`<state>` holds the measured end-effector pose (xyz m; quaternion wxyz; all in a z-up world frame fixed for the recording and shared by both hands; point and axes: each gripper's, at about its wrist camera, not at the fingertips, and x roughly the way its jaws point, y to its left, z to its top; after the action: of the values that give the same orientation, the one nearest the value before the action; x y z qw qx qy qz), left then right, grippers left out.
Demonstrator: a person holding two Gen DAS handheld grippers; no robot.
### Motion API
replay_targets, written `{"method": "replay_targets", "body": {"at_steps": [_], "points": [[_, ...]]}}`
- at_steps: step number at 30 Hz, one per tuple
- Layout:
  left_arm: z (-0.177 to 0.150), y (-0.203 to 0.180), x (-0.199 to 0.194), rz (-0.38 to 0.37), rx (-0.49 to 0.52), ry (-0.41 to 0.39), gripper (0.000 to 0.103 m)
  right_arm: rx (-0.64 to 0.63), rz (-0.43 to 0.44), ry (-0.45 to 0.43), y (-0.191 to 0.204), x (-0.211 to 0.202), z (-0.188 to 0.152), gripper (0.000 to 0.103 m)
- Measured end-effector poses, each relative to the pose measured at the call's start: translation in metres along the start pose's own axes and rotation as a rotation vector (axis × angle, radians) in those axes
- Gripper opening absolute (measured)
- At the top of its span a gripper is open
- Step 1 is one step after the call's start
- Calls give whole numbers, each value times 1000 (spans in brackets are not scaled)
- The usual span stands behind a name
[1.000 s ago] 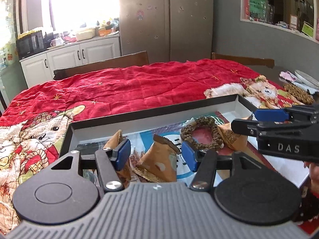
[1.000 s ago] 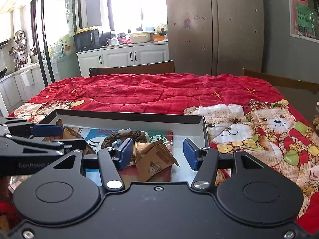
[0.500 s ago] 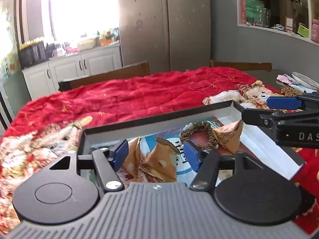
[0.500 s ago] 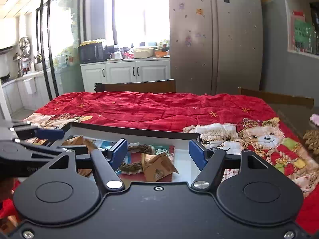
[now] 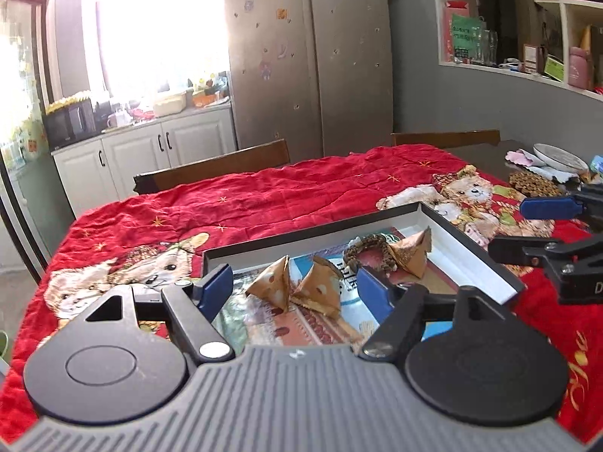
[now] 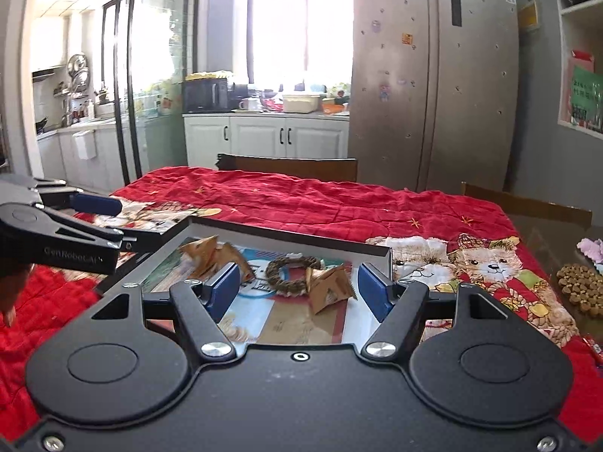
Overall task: Organize objects
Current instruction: 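Withdraw both grippers from the box toward the tan packet and cream crocheted bracelet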
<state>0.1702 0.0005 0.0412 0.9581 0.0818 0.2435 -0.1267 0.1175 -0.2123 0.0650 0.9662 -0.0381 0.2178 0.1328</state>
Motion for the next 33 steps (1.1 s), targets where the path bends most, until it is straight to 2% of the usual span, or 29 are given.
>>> {"method": "replay_targets", "body": {"at_steps": [9, 15, 25, 29, 33], "points": [[-21, -1, -45, -38, 33, 5, 83, -45, 9, 14, 14, -43, -11, 68], [-43, -5, -64, -55, 62, 27, 83, -43, 22, 66, 21, -54, -28, 67], [-83, -10, -68, -76, 92, 114, 83, -44, 62, 183, 35, -46, -69, 59], [-92, -12, -66, -90, 91, 134, 83, -45, 80, 201, 38, -43, -78, 49], [-101, -15, -61, -103, 87, 155, 83, -34, 100, 218, 41, -42, -85, 49]]}}
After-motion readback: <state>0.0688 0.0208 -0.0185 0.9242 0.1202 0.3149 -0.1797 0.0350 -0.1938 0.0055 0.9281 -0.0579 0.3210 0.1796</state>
